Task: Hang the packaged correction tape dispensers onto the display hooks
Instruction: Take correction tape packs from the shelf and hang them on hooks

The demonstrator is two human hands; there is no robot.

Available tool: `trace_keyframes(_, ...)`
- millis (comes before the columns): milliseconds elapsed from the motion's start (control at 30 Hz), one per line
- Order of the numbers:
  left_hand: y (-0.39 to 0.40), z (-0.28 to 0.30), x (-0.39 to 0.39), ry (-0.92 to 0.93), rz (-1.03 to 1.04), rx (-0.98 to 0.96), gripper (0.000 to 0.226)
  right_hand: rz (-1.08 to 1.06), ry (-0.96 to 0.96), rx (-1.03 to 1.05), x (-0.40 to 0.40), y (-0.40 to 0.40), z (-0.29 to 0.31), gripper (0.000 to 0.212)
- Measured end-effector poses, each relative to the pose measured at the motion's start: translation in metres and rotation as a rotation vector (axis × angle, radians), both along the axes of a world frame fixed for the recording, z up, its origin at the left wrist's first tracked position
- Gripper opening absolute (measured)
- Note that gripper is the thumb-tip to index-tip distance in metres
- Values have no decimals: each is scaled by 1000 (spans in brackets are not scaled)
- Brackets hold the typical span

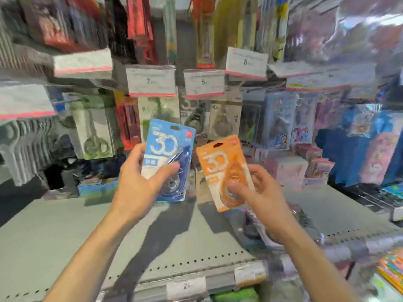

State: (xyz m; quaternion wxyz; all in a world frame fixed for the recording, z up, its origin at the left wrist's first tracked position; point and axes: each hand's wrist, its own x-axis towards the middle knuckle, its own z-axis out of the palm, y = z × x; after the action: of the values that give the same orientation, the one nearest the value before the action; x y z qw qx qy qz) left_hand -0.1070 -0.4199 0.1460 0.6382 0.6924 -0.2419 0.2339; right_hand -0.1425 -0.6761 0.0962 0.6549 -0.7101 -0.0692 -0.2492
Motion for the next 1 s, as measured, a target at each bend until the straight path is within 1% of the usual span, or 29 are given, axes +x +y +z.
trace_keyframes(200,14,36,18,-89,30,111,34,-98,-33,-48,29,10,42,31)
trace_keyframes(367,14,50,35,-123,50,182,37,-127,-51,-9,55,11,69,35)
trace_keyframes(500,17,52,44,-137,80,207,36,-107,-134,55,58,6,77,39)
trace_keyframes(700,8,61,48,-183,83,201,38,-1,-243,142,53,3,84,51)
trace_keyframes(767,1,69,48,-213,68,168,38,0,-260,122,52,0,86,47)
trace_keyframes(900,-6,82,49,-263,23,101,39,-45,-244,60,56,-18,80,30)
trace_keyframes(1000,-8,84,53,-284,9,60,41,-69,-194,-17,70,-25,73,28)
